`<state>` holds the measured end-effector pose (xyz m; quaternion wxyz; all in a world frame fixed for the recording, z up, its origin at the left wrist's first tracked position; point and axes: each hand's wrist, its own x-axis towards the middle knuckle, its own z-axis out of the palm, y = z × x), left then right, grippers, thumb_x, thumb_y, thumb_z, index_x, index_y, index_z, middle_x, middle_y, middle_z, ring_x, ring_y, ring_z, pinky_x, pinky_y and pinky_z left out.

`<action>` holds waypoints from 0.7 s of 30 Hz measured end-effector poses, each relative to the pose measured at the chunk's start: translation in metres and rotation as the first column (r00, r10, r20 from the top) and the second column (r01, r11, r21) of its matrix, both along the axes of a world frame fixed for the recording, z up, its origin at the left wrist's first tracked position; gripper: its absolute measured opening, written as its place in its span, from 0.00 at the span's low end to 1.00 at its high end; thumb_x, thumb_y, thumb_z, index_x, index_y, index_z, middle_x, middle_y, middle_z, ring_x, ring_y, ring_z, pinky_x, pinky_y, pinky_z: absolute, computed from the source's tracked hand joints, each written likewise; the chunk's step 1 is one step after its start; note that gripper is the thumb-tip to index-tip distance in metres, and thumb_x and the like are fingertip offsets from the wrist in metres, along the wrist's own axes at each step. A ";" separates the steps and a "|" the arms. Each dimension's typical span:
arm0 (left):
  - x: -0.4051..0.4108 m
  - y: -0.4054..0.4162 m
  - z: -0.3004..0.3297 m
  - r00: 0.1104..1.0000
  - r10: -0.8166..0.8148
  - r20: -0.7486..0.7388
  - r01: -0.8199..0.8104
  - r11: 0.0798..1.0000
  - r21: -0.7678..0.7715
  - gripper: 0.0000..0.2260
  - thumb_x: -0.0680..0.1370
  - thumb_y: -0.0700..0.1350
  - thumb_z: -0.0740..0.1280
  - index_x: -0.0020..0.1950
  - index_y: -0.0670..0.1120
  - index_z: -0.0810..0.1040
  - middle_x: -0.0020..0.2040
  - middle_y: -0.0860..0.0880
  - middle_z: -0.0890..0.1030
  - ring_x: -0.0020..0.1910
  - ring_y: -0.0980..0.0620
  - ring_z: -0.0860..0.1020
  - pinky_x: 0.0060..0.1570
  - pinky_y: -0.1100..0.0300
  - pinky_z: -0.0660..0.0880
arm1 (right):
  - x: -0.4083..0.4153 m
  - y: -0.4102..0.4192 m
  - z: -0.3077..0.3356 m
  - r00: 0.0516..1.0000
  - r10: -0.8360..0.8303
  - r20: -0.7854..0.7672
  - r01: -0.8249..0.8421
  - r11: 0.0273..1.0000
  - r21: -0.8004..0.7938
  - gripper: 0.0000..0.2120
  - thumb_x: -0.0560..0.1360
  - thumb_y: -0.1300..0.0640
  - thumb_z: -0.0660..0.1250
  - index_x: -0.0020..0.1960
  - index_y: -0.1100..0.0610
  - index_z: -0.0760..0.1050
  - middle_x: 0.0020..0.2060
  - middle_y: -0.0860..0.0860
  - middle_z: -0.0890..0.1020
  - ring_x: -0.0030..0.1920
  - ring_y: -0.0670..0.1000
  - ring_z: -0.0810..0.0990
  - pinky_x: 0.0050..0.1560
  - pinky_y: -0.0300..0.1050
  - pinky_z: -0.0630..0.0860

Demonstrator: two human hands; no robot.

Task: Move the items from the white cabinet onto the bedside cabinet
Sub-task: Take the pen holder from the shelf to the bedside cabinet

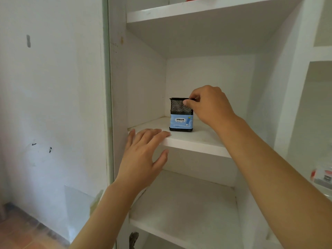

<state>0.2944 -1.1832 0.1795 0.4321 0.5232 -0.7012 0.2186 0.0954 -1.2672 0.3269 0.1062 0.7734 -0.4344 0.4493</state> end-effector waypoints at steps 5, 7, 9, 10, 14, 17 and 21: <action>0.001 0.000 -0.002 1.000 -0.003 0.004 0.003 1.000 0.011 0.20 0.80 0.56 0.61 0.73 0.60 0.71 0.69 0.59 0.73 0.72 0.55 0.69 0.79 0.40 0.53 | 0.002 -0.002 -0.001 0.992 0.069 0.101 -0.072 0.997 0.031 0.10 0.75 0.47 0.76 0.46 0.54 0.85 0.43 0.52 0.85 0.45 0.53 0.81 0.46 0.45 0.75; 0.000 -0.001 -0.001 1.000 -0.003 -0.003 0.003 1.000 0.011 0.20 0.80 0.55 0.62 0.72 0.60 0.71 0.69 0.58 0.73 0.72 0.54 0.68 0.79 0.40 0.53 | 0.001 0.000 -0.001 0.989 0.081 0.126 -0.086 0.996 0.030 0.09 0.75 0.48 0.76 0.46 0.54 0.85 0.42 0.52 0.84 0.45 0.52 0.82 0.44 0.43 0.73; 0.000 -0.001 -0.001 1.000 -0.004 -0.004 0.004 1.000 0.018 0.20 0.79 0.56 0.62 0.72 0.60 0.71 0.69 0.59 0.73 0.71 0.54 0.68 0.79 0.40 0.52 | -0.001 0.003 -0.002 0.985 0.093 0.144 -0.097 0.995 0.020 0.09 0.75 0.48 0.76 0.46 0.55 0.85 0.41 0.52 0.84 0.43 0.51 0.82 0.43 0.42 0.72; 0.000 0.000 -0.001 1.000 -0.008 -0.005 0.008 1.000 0.023 0.20 0.79 0.56 0.62 0.72 0.60 0.71 0.69 0.59 0.73 0.71 0.54 0.68 0.79 0.40 0.52 | -0.002 0.006 -0.002 0.984 0.098 0.150 -0.101 0.995 0.013 0.10 0.75 0.49 0.76 0.46 0.55 0.85 0.40 0.52 0.84 0.42 0.50 0.82 0.43 0.42 0.72; 0.003 0.002 0.002 1.000 -0.018 0.009 0.018 0.999 0.052 0.22 0.79 0.58 0.61 0.73 0.61 0.69 0.69 0.59 0.72 0.72 0.56 0.67 0.79 0.40 0.51 | -0.010 0.020 -0.004 0.980 0.110 0.168 -0.113 0.994 0.011 0.09 0.75 0.50 0.76 0.46 0.56 0.86 0.41 0.51 0.85 0.44 0.49 0.82 0.46 0.43 0.76; 0.004 0.005 0.003 0.999 -0.027 0.021 0.025 0.997 0.078 0.23 0.78 0.60 0.61 0.74 0.61 0.69 0.70 0.59 0.71 0.73 0.56 0.66 0.80 0.40 0.49 | -0.015 0.032 -0.002 0.979 0.114 0.169 -0.116 0.993 -0.002 0.09 0.75 0.49 0.77 0.46 0.55 0.86 0.41 0.51 0.85 0.44 0.49 0.82 0.46 0.43 0.76; 0.005 0.012 0.008 0.999 -0.037 0.026 0.034 0.992 0.121 0.25 0.78 0.62 0.60 0.75 0.61 0.67 0.72 0.58 0.71 0.74 0.55 0.65 0.80 0.42 0.48 | -0.023 0.054 0.001 0.980 0.103 0.169 -0.101 0.995 -0.022 0.09 0.75 0.49 0.76 0.46 0.55 0.86 0.40 0.50 0.85 0.43 0.47 0.82 0.44 0.42 0.77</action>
